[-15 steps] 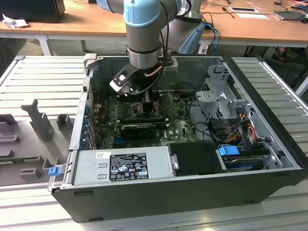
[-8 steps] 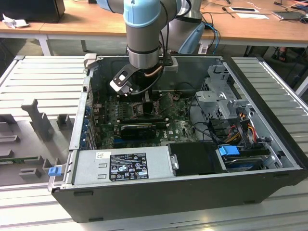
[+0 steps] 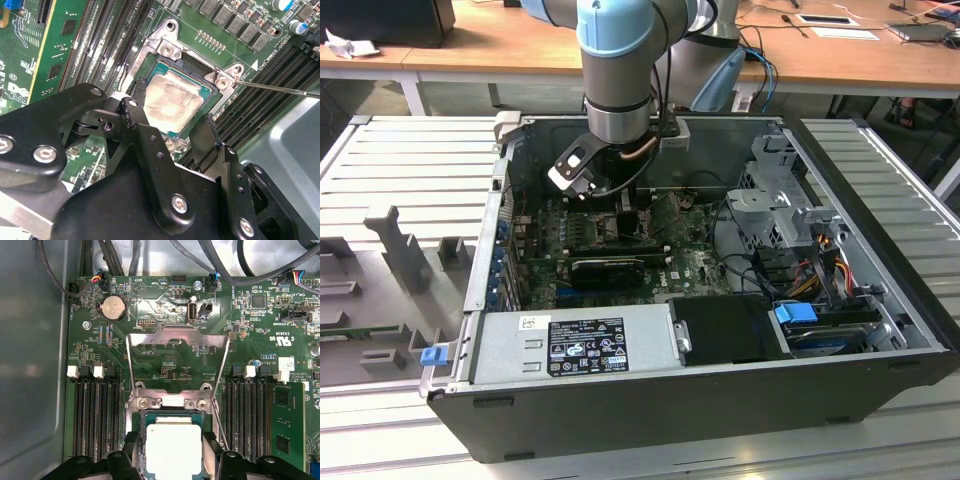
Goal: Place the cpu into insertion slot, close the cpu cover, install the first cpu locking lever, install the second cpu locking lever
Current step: 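Place the cpu into insertion slot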
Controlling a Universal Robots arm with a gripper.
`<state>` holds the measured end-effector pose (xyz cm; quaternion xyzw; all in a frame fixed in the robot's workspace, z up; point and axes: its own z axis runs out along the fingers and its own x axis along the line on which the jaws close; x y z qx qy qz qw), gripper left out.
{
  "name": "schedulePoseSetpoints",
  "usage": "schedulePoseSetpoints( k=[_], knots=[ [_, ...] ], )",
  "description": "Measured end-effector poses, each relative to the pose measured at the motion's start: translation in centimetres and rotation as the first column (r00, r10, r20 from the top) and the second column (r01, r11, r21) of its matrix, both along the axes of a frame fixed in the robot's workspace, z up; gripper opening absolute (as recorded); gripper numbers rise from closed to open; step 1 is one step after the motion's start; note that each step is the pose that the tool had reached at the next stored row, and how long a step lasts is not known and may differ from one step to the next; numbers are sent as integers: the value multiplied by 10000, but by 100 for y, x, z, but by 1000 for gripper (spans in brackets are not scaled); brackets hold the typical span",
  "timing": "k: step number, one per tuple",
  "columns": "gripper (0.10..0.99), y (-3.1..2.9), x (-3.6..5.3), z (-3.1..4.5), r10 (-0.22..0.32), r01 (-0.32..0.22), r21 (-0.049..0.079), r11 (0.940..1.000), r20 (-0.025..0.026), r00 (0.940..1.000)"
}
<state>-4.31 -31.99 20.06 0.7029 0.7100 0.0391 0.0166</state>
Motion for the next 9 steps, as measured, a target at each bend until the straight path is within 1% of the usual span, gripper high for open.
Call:
schedulePoseSetpoints(
  k=[4, 6, 8, 9],
  knots=[
    [616, 0, 0, 0, 0, 0, 45, 10000, 0, 10000],
    [616, 0, 0, 2, 0, 0, 47, 10000, 0, 10000],
    [616, 0, 0, 17, 0, 0, 45, 10000, -2, 10000],
    [616, 0, 0, 42, 1, -1, 46, 10000, 0, 10000]
  ],
)
